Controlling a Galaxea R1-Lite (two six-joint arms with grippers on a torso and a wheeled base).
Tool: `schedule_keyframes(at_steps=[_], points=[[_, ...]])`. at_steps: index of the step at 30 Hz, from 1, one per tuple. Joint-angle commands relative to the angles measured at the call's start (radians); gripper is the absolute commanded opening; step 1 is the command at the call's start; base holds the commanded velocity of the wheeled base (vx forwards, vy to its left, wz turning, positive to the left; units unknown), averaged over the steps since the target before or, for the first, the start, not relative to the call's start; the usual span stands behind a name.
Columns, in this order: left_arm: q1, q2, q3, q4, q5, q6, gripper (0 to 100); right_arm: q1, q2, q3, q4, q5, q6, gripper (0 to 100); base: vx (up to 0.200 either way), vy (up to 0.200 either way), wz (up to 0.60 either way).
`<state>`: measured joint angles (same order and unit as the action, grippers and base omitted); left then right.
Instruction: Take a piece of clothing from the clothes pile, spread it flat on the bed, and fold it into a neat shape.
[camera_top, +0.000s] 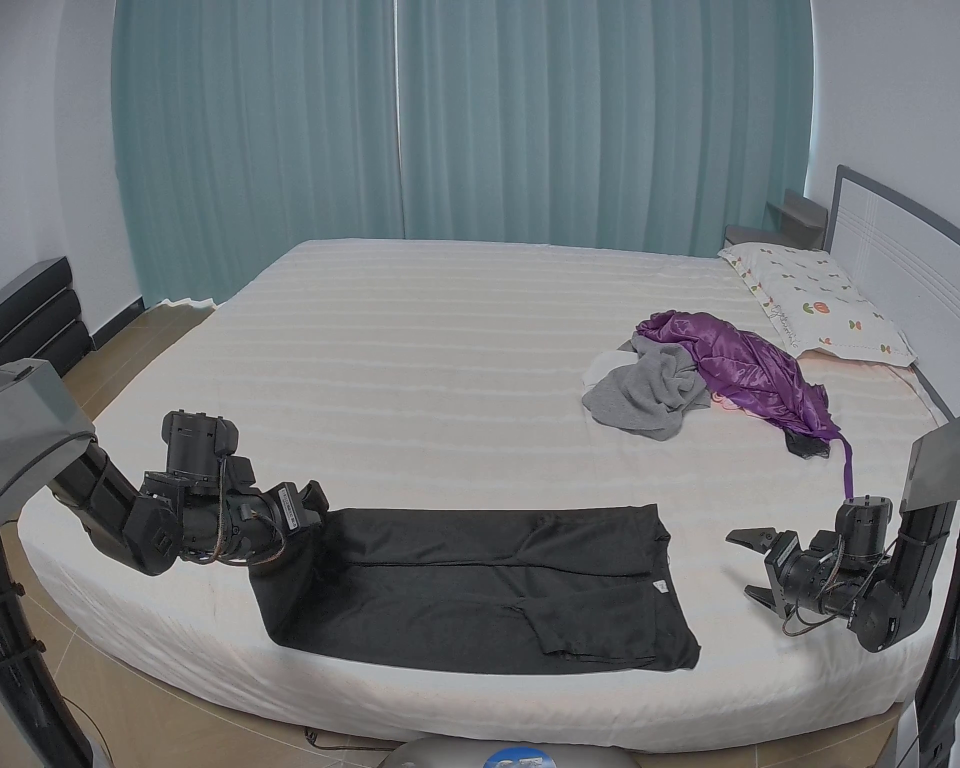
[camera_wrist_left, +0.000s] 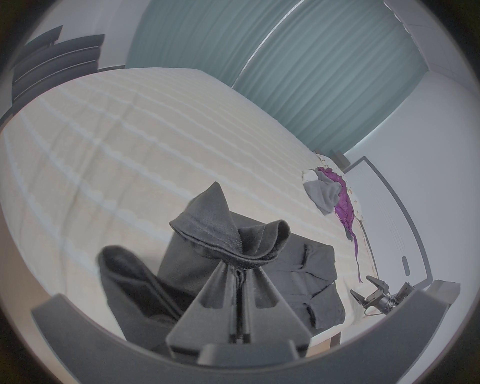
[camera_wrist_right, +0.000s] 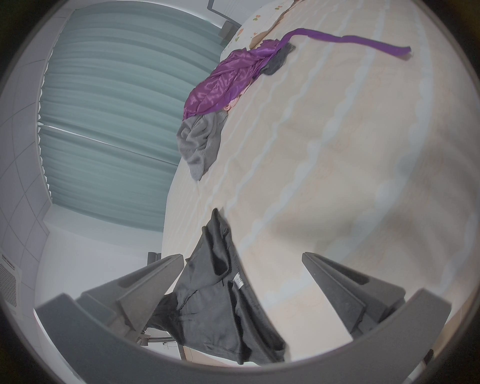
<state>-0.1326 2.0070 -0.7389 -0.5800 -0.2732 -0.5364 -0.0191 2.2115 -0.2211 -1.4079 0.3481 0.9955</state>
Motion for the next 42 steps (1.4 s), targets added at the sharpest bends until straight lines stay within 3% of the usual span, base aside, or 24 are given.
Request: schedule_keyframes(at_steps=[1, 9, 12, 16, 22, 35, 36, 42], points=[[-0.041, -0.034, -0.019, 0.012, 0.019, -0.001, 0, 0.002, -0.001, 0.0, 0.0, 0.0, 0.0, 100, 0.0, -0.2, 0.0], [-0.157, -0.028, -0.105, 0.104, 0.098, -0.039, 0, 0.007, 0.001, 0.0, 0.0, 0.0, 0.0, 100, 0.0, -0.2, 0.0], [-0.168, -0.025, -0.122, 0.12, 0.101, -0.043, 0, 0.007, 0.001, 0.0, 0.0, 0.0, 0.0, 100, 0.0, -0.2, 0.0], [-0.246, -0.008, -0.234, 0.256, 0.103, -0.056, 0, 0.01, 0.001, 0.0, 0.0, 0.0, 0.0, 100, 0.0, -0.2, 0.0], [-0.32, 0.072, -0.32, 0.298, 0.111, -0.102, 0, 0.01, 0.001, 0.0, 0.0, 0.0, -0.002, 100, 0.0, -0.2, 0.0], [-0.404, 0.182, -0.35, 0.292, 0.16, -0.105, 0, 0.011, 0.004, 0.0, 0.0, 0.0, -0.002, 100, 0.0, 0.0, 0.0], [-0.404, 0.182, -0.35, 0.292, 0.16, -0.105, 100, 0.011, 0.004, 0.0, 0.0, 0.0, -0.002, 100, 0.0, 0.0, 0.0], [-0.42, 0.185, -0.382, 0.295, 0.184, -0.157, 100, 0.011, 0.004, 0.002, 0.0, 0.0, -0.002, 100, 0.0, 0.0, 0.0]])
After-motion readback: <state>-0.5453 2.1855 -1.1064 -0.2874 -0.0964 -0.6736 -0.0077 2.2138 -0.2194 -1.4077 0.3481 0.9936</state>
